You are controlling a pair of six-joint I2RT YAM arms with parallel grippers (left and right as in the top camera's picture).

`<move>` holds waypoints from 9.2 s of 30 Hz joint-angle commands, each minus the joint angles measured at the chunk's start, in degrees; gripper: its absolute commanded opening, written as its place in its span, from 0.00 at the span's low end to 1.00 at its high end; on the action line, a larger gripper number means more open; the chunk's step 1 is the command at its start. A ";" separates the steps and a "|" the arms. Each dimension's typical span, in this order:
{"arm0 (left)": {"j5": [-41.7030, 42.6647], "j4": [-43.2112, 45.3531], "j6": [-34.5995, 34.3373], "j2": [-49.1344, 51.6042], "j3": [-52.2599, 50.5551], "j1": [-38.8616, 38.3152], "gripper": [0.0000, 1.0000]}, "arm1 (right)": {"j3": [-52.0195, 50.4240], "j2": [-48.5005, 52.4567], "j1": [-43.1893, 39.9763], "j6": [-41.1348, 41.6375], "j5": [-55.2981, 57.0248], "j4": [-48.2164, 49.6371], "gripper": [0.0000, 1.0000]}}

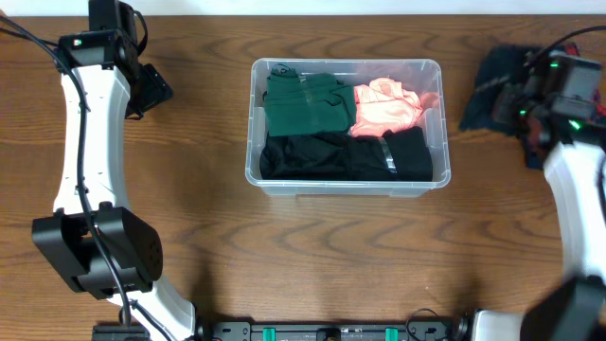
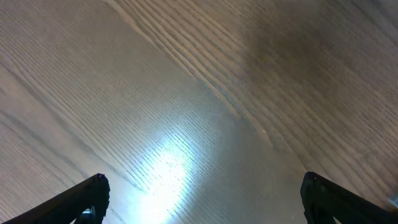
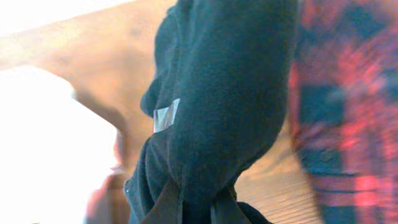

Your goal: Pack container

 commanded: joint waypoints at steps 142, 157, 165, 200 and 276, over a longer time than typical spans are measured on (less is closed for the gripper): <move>-0.26 -0.22 -0.11 0.35 -0.26 0.24 0.98 | 2.45 31.91 -24.02 4.15 11.91 21.94 0.01; -0.26 -0.22 -0.11 0.35 -0.26 0.24 0.98 | 2.45 32.20 -21.31 6.34 -4.26 7.26 0.01; -0.26 -0.22 -0.11 0.35 -0.26 0.24 0.98 | 2.45 32.20 -15.04 11.56 -15.85 4.33 0.01; -0.26 -0.22 -0.11 0.35 -0.26 0.24 0.98 | 2.45 31.95 -13.53 15.58 -11.82 40.41 0.01; -0.26 -0.13 -0.11 0.35 -0.26 0.24 0.98 | 2.45 24.74 -26.03 29.70 -14.47 11.85 0.87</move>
